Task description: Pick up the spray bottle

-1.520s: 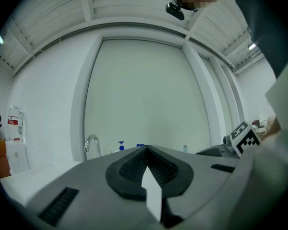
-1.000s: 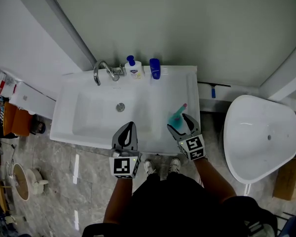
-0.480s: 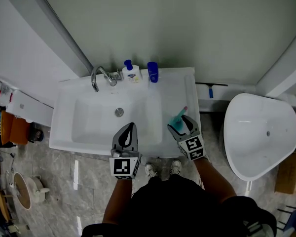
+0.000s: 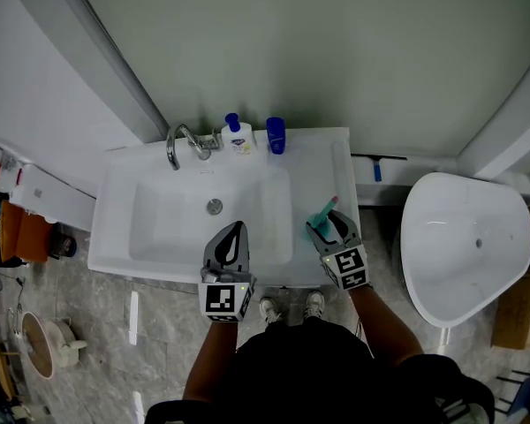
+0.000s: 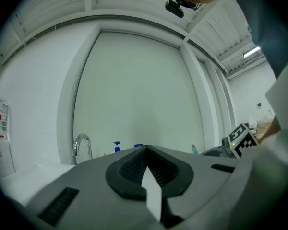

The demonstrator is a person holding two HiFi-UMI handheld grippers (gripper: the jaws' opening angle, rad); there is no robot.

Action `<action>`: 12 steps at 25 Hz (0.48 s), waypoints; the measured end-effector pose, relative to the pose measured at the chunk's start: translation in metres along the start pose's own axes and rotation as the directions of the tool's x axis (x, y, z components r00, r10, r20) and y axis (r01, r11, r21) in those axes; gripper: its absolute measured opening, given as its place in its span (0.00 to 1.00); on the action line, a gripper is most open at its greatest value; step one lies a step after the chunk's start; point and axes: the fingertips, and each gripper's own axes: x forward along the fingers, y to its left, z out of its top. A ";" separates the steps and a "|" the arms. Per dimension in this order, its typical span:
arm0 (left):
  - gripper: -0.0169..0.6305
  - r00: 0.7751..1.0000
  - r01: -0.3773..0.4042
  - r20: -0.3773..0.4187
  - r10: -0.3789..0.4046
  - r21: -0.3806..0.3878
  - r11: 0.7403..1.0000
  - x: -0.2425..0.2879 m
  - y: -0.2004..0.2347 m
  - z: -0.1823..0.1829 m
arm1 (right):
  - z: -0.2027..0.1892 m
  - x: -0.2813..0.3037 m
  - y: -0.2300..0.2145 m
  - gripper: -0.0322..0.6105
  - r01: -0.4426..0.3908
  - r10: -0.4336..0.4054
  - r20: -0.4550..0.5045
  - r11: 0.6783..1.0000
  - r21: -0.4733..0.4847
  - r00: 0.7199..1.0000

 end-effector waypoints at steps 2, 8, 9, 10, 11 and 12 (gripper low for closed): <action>0.02 1.000 -0.003 0.000 0.003 0.000 1.000 0.000 0.001 0.001 | 0.001 0.000 -0.001 0.37 0.004 -0.004 0.005 1.000 -0.003 1.000; 0.02 1.000 -0.003 -0.006 0.003 0.005 1.000 -0.001 0.002 -0.003 | 0.004 -0.002 -0.005 0.26 0.029 -0.029 0.018 0.999 -0.015 0.999; 0.02 1.000 -0.001 -0.004 0.001 0.005 1.000 -0.001 0.002 -0.001 | 0.005 -0.003 -0.006 0.26 0.032 -0.032 0.019 0.999 -0.017 0.999; 0.02 1.000 0.001 -0.001 -0.001 0.006 1.000 -0.001 0.001 0.000 | 0.006 -0.003 -0.006 0.26 0.034 -0.034 0.021 0.999 -0.020 0.999; 0.02 1.000 0.004 0.002 -0.004 0.007 1.000 -0.001 0.001 0.002 | 0.008 -0.004 -0.006 0.25 0.037 -0.036 0.024 0.999 -0.023 0.999; 0.02 1.000 0.005 0.004 -0.005 0.007 1.000 -0.001 0.000 0.003 | 0.009 -0.005 -0.006 0.25 0.038 -0.038 0.028 0.999 -0.024 0.999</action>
